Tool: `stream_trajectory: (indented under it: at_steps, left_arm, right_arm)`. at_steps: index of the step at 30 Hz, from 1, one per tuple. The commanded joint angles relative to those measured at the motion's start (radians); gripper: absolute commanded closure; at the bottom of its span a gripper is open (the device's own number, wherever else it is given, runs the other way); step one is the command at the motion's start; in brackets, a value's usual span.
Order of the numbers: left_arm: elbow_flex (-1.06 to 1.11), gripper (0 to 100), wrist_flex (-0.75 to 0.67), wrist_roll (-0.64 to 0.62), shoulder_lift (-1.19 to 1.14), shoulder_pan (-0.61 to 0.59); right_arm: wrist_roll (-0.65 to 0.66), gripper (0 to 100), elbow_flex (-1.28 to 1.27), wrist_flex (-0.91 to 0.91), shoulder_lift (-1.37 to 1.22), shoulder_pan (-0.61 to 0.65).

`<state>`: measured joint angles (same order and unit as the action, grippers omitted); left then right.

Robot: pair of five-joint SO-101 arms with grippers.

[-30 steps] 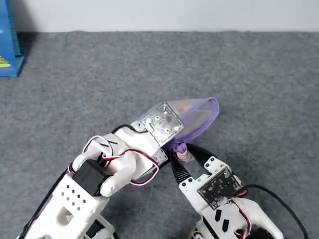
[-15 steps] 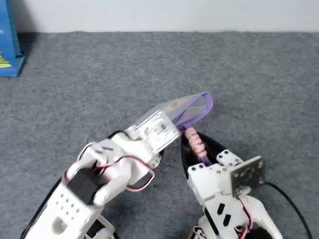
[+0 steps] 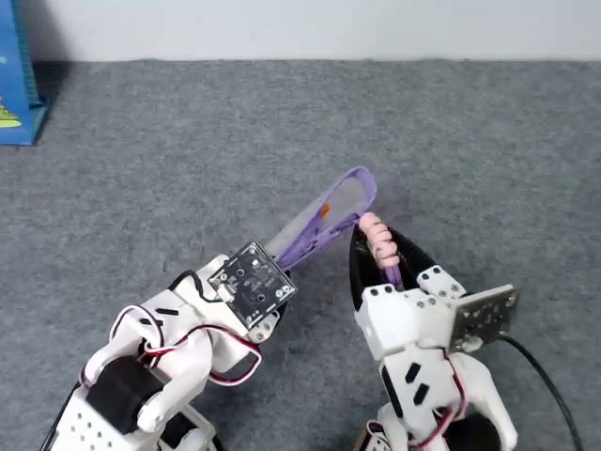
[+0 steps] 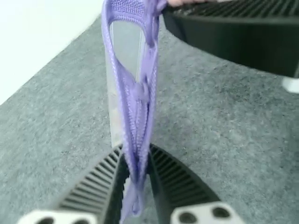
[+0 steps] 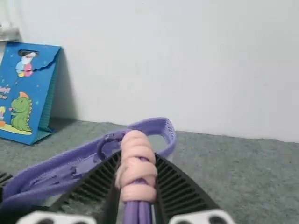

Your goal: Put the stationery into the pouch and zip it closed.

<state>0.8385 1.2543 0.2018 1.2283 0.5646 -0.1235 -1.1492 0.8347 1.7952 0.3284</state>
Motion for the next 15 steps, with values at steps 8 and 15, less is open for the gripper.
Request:
stream_trajectory:
  at_steps: [8, 15]
  left_arm:
    - [-0.001, 99, 0.031, -0.008, 0.018, -0.032]
    - [-0.002, 99, 0.058, -0.008, 0.018, -0.032]
  right_arm:
    - [-0.006, 99.1, 0.002, -0.047, 0.012, -0.059]
    - [-0.006, 99.1, -0.063, -0.211, 0.01, -0.174]
